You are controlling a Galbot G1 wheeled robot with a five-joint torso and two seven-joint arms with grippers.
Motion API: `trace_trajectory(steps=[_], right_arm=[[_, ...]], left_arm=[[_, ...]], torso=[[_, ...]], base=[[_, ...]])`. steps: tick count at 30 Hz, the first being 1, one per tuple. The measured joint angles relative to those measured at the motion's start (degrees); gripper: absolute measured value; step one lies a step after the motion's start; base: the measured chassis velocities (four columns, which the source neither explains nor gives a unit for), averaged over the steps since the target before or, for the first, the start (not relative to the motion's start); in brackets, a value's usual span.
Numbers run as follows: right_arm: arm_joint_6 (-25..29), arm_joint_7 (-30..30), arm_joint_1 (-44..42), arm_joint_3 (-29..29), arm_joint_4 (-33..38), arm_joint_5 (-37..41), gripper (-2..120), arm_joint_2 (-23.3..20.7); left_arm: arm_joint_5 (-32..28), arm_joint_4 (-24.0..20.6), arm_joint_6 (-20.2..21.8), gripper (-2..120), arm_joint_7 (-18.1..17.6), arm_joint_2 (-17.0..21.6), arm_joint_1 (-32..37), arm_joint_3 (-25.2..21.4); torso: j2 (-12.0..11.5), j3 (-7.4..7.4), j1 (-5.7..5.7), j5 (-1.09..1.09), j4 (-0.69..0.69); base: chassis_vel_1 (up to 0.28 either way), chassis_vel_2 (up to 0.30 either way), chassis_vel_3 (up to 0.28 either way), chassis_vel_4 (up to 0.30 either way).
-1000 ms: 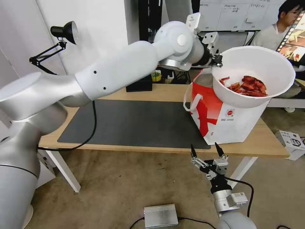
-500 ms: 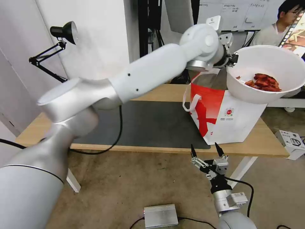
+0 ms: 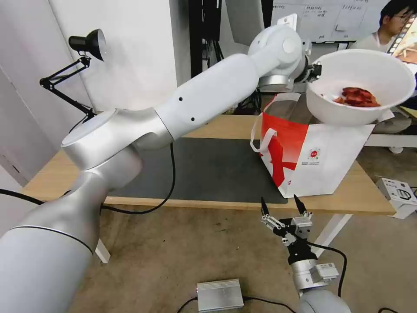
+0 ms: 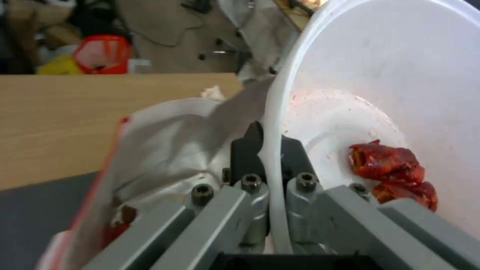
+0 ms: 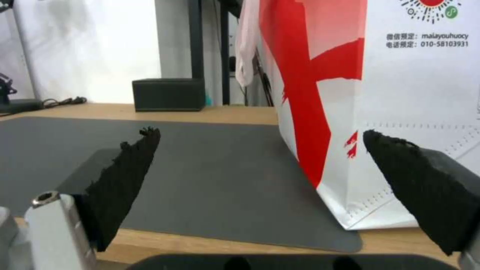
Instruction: Pick up the trash from the table and place it into the takeout bag.
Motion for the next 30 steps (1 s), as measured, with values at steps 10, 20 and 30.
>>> trace_trajectory(steps=[10, 20, 30], right_arm=[[0.00, 0.00, 0.00, 0.00, 0.00, 0.00, 100, 0.00], [0.00, 0.00, 0.00, 0.00, 0.00, 0.00, 100, 0.00], [0.00, 0.00, 0.00, 0.00, 0.00, 0.00, 100, 0.00]], left_arm=[[-0.12, 1.12, -4.38, 0, -5.80, 0.01, 0.75, 1.46], [0.96, 0.62, -5.45, 0, -7.44, 0.03, 2.35, 2.04], [2.80, 0.05, -5.97, 0, -8.04, 0.05, 4.43, 3.04]], torso=[[0.00, 0.00, 0.00, 0.00, -0.01], [0.00, 0.00, 0.00, 0.00, -0.01], [0.00, 0.00, 0.00, 0.00, -0.01]], base=[[0.000, 0.000, 0.000, 0.000], [0.000, 0.000, 0.000, 0.000], [0.000, 0.000, 0.000, 0.000]])
